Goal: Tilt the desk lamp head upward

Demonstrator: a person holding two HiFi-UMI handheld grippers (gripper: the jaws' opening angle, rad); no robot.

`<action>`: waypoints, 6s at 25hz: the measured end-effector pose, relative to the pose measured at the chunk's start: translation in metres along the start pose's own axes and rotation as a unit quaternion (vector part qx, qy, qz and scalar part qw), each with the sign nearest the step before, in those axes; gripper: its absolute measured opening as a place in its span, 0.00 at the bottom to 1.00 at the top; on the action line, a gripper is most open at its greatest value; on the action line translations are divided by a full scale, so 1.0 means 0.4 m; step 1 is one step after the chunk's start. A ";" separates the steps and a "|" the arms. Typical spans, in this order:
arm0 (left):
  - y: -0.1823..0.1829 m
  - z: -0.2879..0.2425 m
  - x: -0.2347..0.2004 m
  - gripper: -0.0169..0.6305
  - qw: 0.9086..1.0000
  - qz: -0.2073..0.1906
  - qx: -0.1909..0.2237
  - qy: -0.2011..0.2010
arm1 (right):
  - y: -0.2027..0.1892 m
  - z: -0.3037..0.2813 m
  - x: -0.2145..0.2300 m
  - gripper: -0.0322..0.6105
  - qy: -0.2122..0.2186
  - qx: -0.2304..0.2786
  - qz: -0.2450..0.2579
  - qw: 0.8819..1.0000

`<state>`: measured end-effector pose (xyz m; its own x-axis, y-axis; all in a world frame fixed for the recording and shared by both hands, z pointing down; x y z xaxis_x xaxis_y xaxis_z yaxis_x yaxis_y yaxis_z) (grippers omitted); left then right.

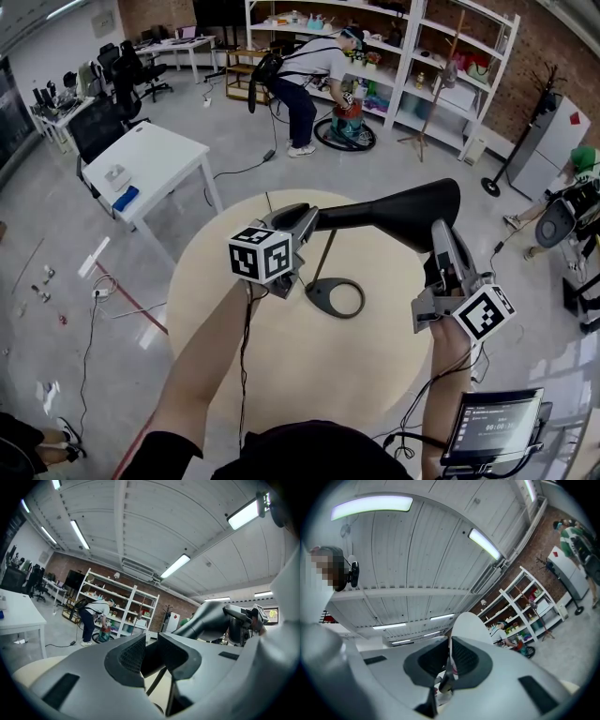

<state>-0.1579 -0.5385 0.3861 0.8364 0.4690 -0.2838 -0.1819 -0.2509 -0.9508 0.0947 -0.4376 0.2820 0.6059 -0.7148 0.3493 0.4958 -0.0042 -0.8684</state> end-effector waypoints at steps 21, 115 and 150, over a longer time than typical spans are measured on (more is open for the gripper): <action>-0.026 -0.010 0.004 0.16 0.996 0.085 0.013 -0.010 | 0.036 -0.032 -0.017 0.09 0.015 -0.007 0.013 1.000; -0.557 0.363 0.195 0.16 0.994 0.012 -0.111 0.003 | -0.603 0.301 -0.098 0.09 -0.044 -0.236 -0.052 0.969; -0.592 0.370 0.193 0.16 0.991 0.008 -0.134 0.000 | -0.633 0.312 -0.117 0.09 -0.044 -0.256 -0.053 0.964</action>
<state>-0.1269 -0.3176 0.5708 0.8348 0.4630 -0.2978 -0.0503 -0.4745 -0.8788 0.0182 -0.3159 0.5295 0.6303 -0.6289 0.4551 0.1995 -0.4353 -0.8779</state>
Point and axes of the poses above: the fingertips, and each gripper's own axes: z backward along the fingers, x to its right, y out of its top, the point moved 4 cm from there along z, backward along the fingers, and after that the axes turned 10 degrees about y, right-handed, at the moved point
